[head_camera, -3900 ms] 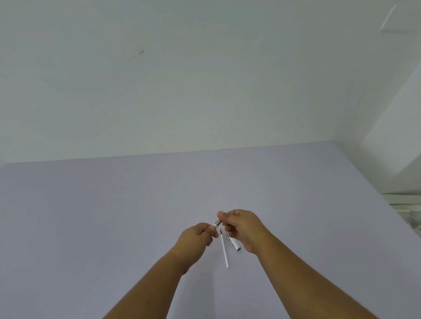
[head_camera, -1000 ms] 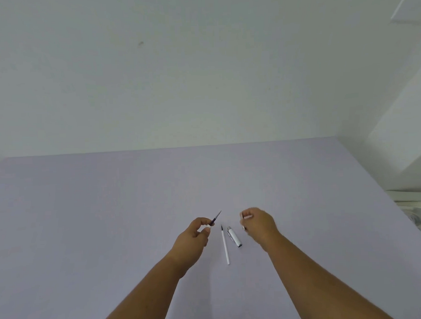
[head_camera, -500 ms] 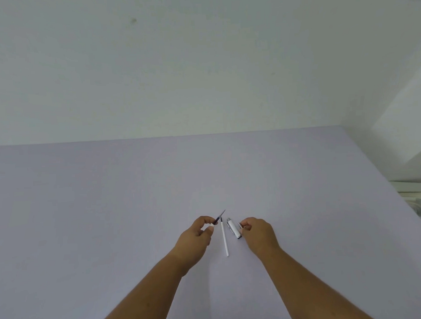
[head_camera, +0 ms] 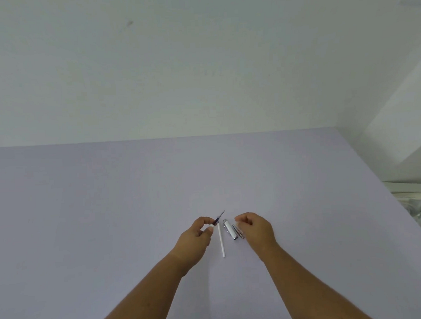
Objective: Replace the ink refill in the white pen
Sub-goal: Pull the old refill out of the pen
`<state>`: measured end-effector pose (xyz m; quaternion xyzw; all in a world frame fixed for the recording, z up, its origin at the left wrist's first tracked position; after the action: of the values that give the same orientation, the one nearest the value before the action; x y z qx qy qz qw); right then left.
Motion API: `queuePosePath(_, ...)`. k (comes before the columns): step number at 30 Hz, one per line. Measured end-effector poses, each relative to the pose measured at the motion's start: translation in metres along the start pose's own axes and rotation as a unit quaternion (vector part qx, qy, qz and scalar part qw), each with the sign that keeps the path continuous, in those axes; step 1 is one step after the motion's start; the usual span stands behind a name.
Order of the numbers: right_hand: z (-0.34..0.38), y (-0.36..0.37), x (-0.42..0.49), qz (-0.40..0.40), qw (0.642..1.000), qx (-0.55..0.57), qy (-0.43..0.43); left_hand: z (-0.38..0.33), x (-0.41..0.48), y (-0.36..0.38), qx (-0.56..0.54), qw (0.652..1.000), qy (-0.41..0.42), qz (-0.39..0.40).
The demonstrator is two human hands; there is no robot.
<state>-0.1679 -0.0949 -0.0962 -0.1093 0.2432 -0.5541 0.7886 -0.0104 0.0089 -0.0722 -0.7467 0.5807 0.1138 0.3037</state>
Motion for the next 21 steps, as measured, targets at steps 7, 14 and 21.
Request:
queuePosePath(7, 0.025, 0.013, -0.001, 0.13, 0.968, 0.203, 0.064, -0.006, 0.003, 0.008, 0.018, 1.0, 0.002, -0.002)
queuePosePath(14, 0.016, -0.015, 0.019, -0.022, 0.966, 0.242, 0.093, -0.002, 0.002, 0.008, 0.013, 1.0, -0.01, 0.0)
queuePosePath(21, -0.02, -0.018, 0.023, 0.013, 0.992, -0.11, 0.068, 0.004, 0.006, 0.008, -0.015, 0.999, -0.033, 0.003)
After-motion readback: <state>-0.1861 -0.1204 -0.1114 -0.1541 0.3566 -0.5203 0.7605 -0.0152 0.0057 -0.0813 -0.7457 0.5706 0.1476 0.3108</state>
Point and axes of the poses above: each hand's wrist, its own x-axis towards the middle knuckle, its own y-axis out of the palm, z = x × y, the point moved 4 cm from there along x, towards the middle knuckle, and after that the axes turned 5 degrees about -y, right-handed, at the moved point
